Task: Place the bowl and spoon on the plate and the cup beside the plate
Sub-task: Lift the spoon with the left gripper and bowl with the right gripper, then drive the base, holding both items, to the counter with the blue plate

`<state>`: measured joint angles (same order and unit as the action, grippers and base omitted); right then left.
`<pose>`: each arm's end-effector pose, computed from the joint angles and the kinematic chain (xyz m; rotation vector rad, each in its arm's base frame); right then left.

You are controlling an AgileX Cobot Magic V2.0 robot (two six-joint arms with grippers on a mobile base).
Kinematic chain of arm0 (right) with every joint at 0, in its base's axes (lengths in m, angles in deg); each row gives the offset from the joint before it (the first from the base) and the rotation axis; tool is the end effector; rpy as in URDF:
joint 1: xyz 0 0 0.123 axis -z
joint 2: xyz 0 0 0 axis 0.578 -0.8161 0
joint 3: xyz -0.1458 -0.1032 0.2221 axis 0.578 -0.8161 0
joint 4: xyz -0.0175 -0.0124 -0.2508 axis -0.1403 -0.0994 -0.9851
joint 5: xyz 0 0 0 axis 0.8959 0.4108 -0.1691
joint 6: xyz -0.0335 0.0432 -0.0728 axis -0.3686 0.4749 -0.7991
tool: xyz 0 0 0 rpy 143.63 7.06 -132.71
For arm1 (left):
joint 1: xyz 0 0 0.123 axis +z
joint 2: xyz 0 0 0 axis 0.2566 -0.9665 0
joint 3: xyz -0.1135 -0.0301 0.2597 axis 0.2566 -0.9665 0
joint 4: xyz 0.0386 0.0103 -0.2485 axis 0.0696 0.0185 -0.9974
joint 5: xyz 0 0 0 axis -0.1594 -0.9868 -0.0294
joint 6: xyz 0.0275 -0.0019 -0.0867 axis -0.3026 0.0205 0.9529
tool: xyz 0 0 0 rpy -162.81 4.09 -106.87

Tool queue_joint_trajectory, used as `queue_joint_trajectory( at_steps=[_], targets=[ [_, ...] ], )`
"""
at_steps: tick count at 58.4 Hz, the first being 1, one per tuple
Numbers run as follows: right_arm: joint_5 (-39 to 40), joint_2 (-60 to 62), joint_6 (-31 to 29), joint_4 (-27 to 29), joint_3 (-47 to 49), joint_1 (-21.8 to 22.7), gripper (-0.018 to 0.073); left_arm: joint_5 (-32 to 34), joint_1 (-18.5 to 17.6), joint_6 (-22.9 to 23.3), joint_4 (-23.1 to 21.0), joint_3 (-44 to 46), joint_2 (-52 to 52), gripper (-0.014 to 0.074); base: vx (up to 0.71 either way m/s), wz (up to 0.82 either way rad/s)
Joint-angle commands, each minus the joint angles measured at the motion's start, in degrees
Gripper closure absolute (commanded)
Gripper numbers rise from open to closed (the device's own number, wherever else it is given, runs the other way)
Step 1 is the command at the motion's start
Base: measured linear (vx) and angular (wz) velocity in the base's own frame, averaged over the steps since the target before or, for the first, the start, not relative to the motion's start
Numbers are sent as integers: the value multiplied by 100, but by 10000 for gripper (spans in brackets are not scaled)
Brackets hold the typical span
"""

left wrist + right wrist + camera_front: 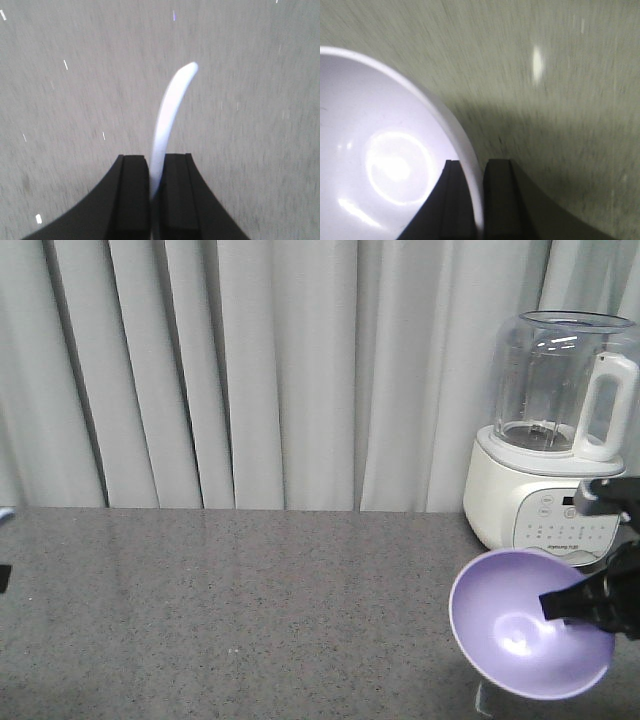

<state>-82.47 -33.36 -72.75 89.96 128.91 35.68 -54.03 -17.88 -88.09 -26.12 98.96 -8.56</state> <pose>0.2843 0.0098 0.3418 -0.1226 2.4119 0.1254 0.2442 -0.0149 0.3859 0.1584 2.1876 -0.0094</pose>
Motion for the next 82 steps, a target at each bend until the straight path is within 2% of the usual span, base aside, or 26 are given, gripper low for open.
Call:
queue_joint_trajectory(
  at_steps=[1,8,16,27,33,42,82],
  targets=[
    [425,668,-334,260,317,25,570,827,-33,43,-24,168,411,602,0,0],
    [320,1236,-392,231,476,25,570,845,-33,73,-29,168,820,602,0,0],
    [539,1860,-415,231,211,25,570,830,-39,491,-28,-9,1345,602,0,0],
    [1248,2955,-579,256,-811,25,570,934,-39,132,-26,-821,2227,602,0,0],
    [1463,3280,-579,315,-1207,25,570,1083,-39,131,-26,-1359,2605,602,0,0],
    [1476,3432,-561,315,-1315,25,568,1336,-39,131,-26,-1721,2976,602,0,0],
    [1408,3430,-540,315,-1317,35,568,1228,-39,131,-26,-1726,3018,602,0,0]
  ],
)
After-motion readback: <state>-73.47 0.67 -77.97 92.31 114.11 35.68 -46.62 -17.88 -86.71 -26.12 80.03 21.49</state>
